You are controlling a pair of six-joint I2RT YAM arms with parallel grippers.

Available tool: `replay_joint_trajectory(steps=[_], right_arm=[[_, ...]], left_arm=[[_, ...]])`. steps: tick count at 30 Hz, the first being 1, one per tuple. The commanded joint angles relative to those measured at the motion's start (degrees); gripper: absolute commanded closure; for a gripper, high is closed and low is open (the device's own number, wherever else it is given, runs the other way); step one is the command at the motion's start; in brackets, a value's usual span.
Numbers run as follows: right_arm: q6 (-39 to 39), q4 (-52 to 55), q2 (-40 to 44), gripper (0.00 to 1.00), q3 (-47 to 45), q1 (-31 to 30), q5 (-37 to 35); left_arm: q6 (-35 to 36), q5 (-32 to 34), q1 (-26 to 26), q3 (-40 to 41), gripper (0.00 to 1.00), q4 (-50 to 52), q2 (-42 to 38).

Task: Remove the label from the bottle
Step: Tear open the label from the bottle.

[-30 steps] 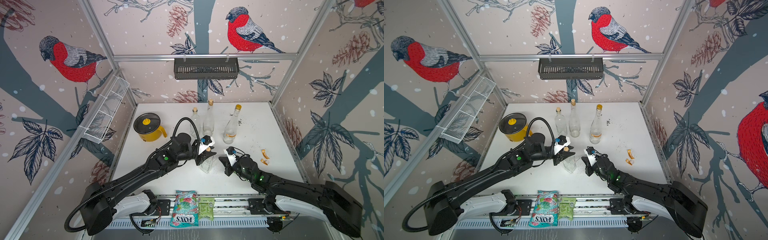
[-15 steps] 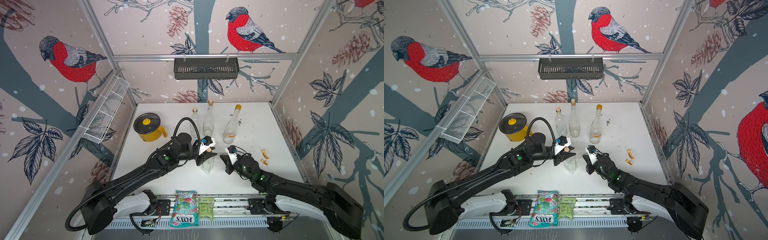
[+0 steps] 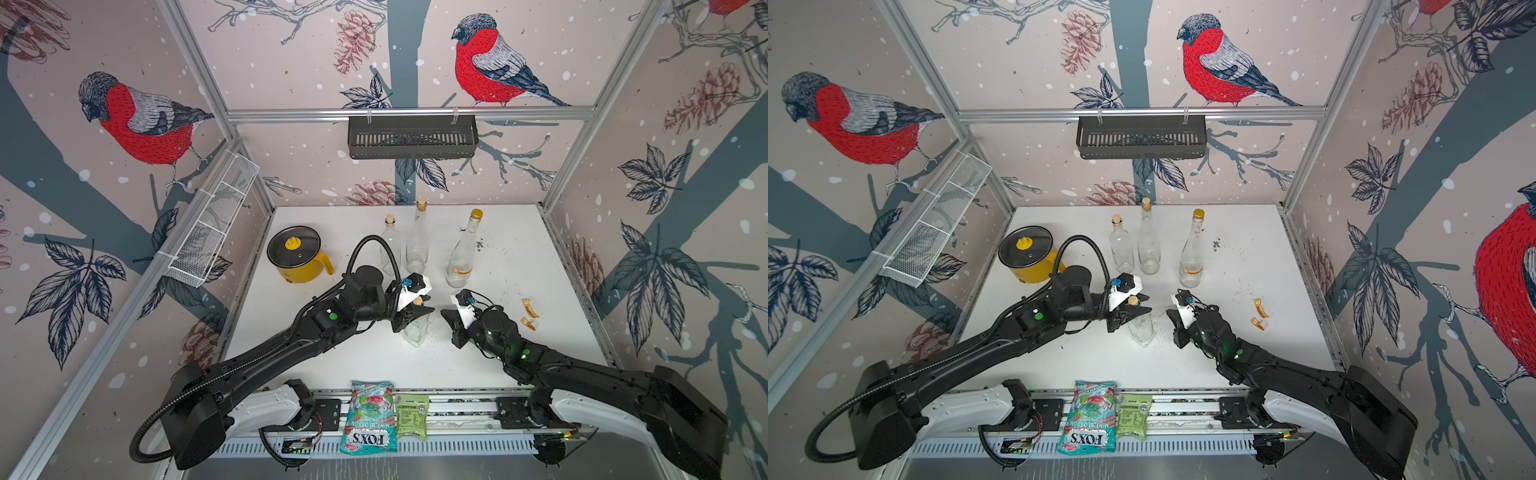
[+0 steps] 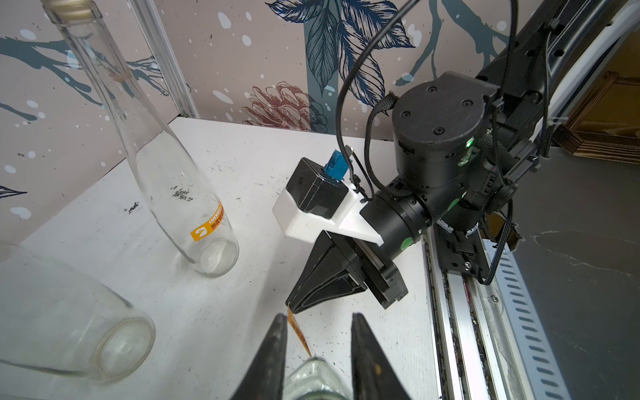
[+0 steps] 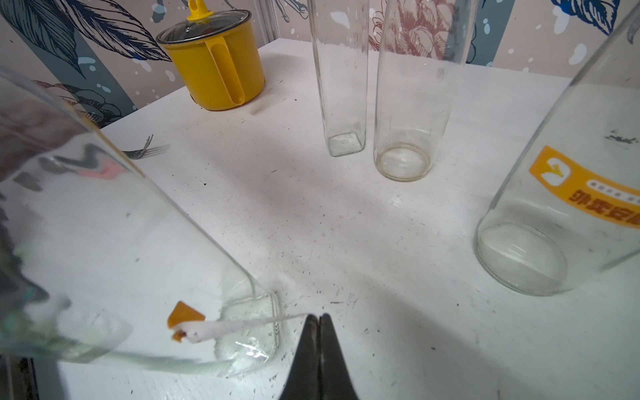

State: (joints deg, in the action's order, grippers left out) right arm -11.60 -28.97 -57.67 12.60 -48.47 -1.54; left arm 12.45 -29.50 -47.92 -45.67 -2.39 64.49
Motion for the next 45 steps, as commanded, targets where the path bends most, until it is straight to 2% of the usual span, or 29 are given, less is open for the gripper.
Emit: replay_joint_trajectory(steps=[1,45], right_arm=[[0.78,-0.4,-0.07,0.99,0.5,0.3,-1.01],[1.36,-0.99,-1.67,0.99,0.93,1.8,0.93]], left_arm=[[1.0,-1.68,-0.37,0.08,1.0,4.37,-0.08],[2.41,-4.71,-2.0,0.5,1.0,4.77,-1.32]])
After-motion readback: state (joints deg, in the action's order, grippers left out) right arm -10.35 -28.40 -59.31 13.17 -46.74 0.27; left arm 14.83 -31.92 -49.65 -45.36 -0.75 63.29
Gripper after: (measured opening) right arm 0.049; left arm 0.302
